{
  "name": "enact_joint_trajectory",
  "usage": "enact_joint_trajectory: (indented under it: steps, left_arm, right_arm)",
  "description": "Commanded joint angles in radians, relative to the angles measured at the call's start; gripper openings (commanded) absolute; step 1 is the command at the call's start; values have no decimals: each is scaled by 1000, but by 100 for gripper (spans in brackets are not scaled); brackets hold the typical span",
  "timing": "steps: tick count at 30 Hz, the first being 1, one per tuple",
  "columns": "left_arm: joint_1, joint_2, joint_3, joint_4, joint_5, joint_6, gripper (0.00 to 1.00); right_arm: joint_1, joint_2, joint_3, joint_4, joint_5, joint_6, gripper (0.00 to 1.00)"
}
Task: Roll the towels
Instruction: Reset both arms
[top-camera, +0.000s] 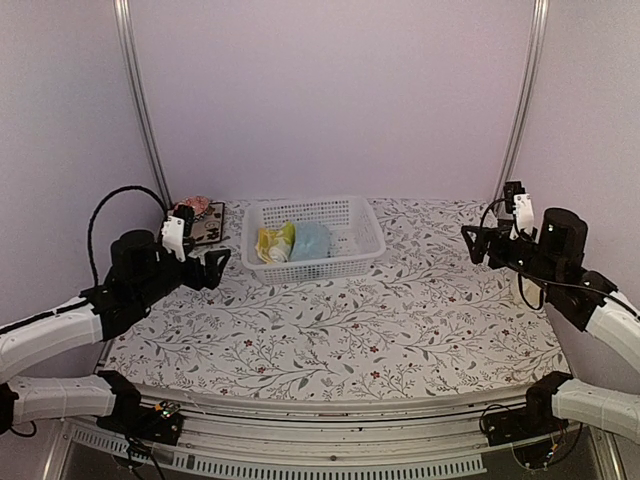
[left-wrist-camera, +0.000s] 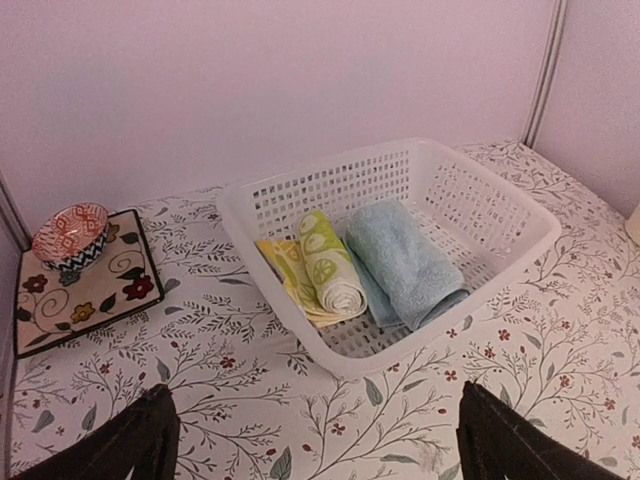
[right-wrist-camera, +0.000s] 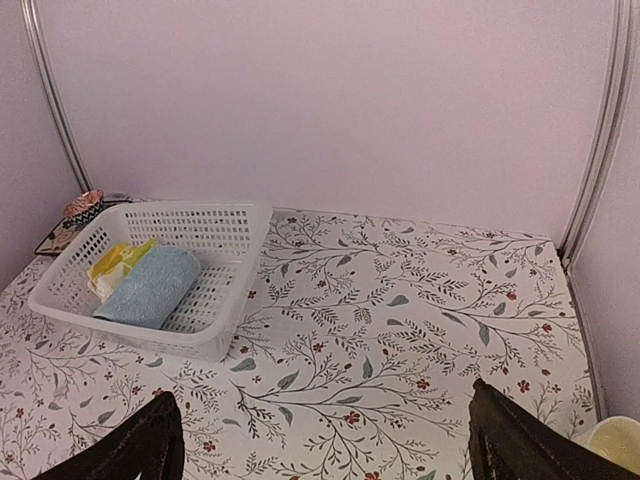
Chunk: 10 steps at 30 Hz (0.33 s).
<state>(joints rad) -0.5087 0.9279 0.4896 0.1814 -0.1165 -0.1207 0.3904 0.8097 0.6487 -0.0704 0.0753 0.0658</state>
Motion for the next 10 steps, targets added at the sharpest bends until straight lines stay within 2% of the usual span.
enact_joint_trajectory:
  steps: [1,10]
  left_arm:
    - [0,9,16,73,8,59,97]
    - [0,21,24,78,25,79,97]
  right_arm:
    - [0,-25,-13,11,26,-17,99]
    - [0,-35,-10,-6,48,-34,99]
